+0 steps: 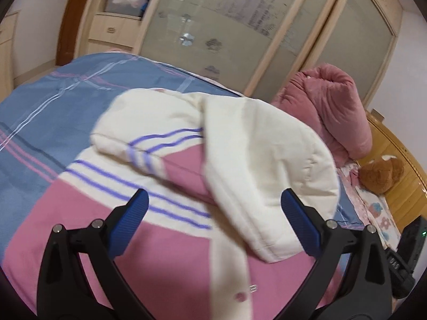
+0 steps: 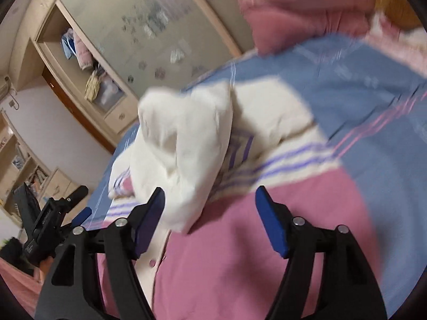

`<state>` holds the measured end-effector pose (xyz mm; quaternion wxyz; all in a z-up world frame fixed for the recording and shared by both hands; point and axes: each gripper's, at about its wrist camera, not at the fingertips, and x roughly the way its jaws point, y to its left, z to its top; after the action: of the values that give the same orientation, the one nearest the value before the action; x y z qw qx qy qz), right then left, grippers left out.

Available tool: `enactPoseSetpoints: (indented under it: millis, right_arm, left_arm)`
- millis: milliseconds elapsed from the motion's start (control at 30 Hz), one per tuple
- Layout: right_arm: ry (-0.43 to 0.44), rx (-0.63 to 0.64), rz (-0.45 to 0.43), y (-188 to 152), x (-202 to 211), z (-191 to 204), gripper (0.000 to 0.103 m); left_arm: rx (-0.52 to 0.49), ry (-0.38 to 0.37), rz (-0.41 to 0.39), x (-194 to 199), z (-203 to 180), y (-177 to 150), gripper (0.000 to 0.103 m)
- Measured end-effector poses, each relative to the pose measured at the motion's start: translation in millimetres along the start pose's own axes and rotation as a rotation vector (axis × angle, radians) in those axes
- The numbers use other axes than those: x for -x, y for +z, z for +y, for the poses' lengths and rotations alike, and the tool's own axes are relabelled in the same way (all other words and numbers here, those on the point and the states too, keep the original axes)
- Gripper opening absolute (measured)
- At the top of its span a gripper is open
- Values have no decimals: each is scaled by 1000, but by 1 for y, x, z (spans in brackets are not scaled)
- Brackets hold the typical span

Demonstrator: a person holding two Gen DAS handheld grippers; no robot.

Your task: Fold large clothes

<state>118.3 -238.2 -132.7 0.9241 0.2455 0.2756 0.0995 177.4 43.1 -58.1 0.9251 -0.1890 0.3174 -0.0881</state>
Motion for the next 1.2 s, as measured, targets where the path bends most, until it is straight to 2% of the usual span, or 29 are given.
enactPoseSetpoints:
  millis: [67, 167, 267, 300, 367, 467, 533, 600, 633, 667, 733, 767, 833, 867, 900, 967, 1033, 1200]
  right_arm:
    - [-10, 2, -34, 10, 5, -13, 73]
    - [58, -37, -82, 29, 8, -19, 73]
    - [126, -24, -112, 49, 5, -8, 73]
    - [162, -16, -115, 56, 5, -2, 69]
    - [240, 24, -93, 74, -9, 17, 64]
    - [297, 65, -71, 87, -28, 42, 62]
    - [360, 68, -31, 93, -47, 55, 62]
    - [433, 76, 87, 94, -80, 73, 62]
    - [438, 83, 127, 95, -91, 79, 62]
    - [393, 86, 169, 94, -110, 82, 62]
    - [279, 95, 178, 93, -128, 75, 57]
    - [182, 62, 165, 93, -138, 59, 56]
    - [87, -40, 172, 90, -150, 25, 56]
    - [67, -108, 197, 83, -158, 1, 54]
    - [70, -150, 221, 75, -165, -17, 48]
    - [83, -174, 229, 61, -173, -37, 40]
    - [92, -147, 209, 56, -170, -38, 40]
    - [47, -67, 190, 50, -173, -26, 40]
  left_arm:
    - [-47, -17, 19, -12, -21, 3, 101]
    - [-103, -31, 58, -39, -52, 7, 101]
    - [-163, 10, 128, -71, -68, 1, 101]
    - [-182, 42, 158, -83, -69, -3, 101]
    - [-180, 78, 208, -100, -64, -14, 101]
    - [-124, 110, 293, -121, -46, -32, 101]
    - [-55, 89, 324, -128, -31, -38, 101]
    - [-24, 73, 330, -131, -23, -40, 101]
    - [-31, 74, 328, -131, -23, -39, 101]
    - [-49, 82, 324, -130, -24, -40, 101]
    - [-80, 99, 316, -131, -26, -41, 101]
    - [-92, 103, 312, -132, -26, -44, 101]
    - [-118, 107, 305, -136, -26, -50, 101]
    - [-143, 119, 303, -139, -28, -55, 101]
    - [-165, 132, 301, -141, -30, -59, 101]
    - [-201, 154, 296, -143, -35, -62, 101]
    - [-206, 156, 297, -144, -35, -62, 101]
    - [-190, 134, 290, -141, -29, -62, 101]
